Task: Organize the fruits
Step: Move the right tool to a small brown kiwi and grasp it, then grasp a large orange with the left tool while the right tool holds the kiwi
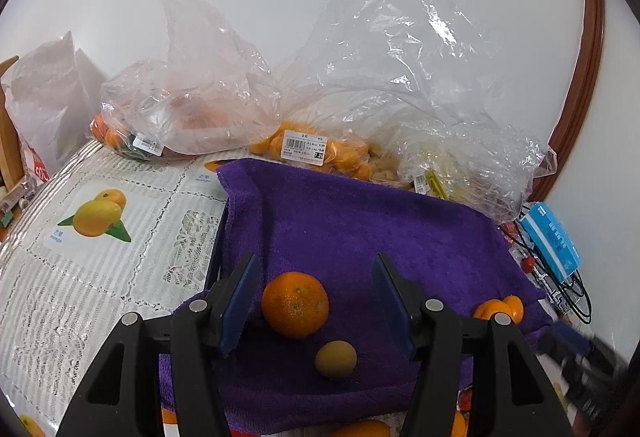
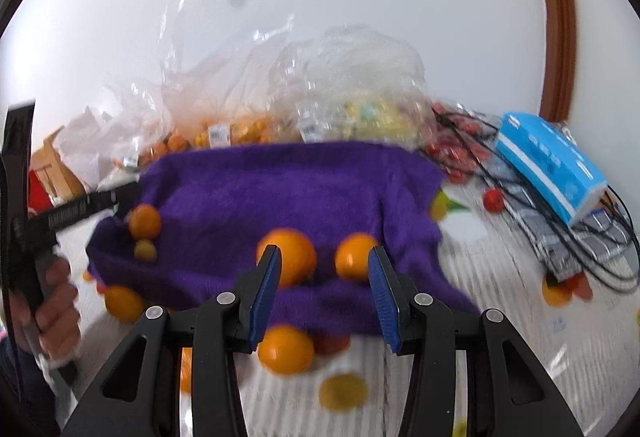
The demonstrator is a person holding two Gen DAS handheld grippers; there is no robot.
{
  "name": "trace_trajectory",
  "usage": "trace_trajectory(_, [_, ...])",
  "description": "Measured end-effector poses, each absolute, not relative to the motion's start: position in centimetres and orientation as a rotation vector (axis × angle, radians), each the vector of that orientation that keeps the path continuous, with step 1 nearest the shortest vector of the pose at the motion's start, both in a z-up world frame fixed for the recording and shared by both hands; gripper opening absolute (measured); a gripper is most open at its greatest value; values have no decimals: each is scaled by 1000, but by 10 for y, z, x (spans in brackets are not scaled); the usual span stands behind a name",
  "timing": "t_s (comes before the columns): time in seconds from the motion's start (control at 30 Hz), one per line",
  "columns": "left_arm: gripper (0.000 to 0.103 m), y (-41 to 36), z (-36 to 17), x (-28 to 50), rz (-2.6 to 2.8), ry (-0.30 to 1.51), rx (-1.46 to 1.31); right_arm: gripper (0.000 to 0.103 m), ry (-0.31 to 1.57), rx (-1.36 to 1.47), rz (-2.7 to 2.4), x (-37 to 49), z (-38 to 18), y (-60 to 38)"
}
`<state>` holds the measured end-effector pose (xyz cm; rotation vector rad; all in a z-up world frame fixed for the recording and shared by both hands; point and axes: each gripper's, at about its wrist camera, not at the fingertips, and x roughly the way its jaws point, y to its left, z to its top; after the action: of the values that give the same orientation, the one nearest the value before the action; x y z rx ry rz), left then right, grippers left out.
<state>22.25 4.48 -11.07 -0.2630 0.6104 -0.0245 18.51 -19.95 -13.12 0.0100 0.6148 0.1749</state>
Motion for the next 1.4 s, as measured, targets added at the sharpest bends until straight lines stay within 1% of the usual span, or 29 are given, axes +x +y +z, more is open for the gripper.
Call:
trace_trajectory(0.17, [57, 45, -109, 218, -16, 601, -267, 45, 678, 40, 152, 164, -151, -216])
trace_trajectory(0.33, [57, 42, -108, 211, -16, 591, -263, 45, 780, 75, 129, 166, -165, -224])
trace_trajectory(0.4, [57, 41, -109, 209, -13, 593, -255, 39, 797, 60, 134, 164, -168, -220])
trace_trajectory(0.47, [57, 40, -110, 205, -18, 597, -255, 29, 812, 35, 131, 163, -170, -216])
trace_trajectory(0.5, [57, 40, -109, 203, -19, 597, -256, 28, 823, 27, 131, 163, -172, -214])
trace_trajectory(0.73, [57, 48, -109, 174, -55, 592, -290, 28, 822, 39, 106, 145, -173, -218])
trace_trajectory(0.87, [57, 42, -111, 158, -68, 591, -256, 28, 823, 50, 108, 137, -172, -218])
trace_trajectory(1.13, [57, 16, -133, 151, -100, 721, -121, 31, 839, -37, 101, 132, -175, -202])
trace_trajectory(1.27, [57, 10, -137, 152, -101, 755, -95, 30, 839, -27, 123, 132, -175, -203])
trace_trajectory(1.4, [56, 6, -147, 163, -119, 836, -85, 31, 839, -19, 138, 132, -175, -204])
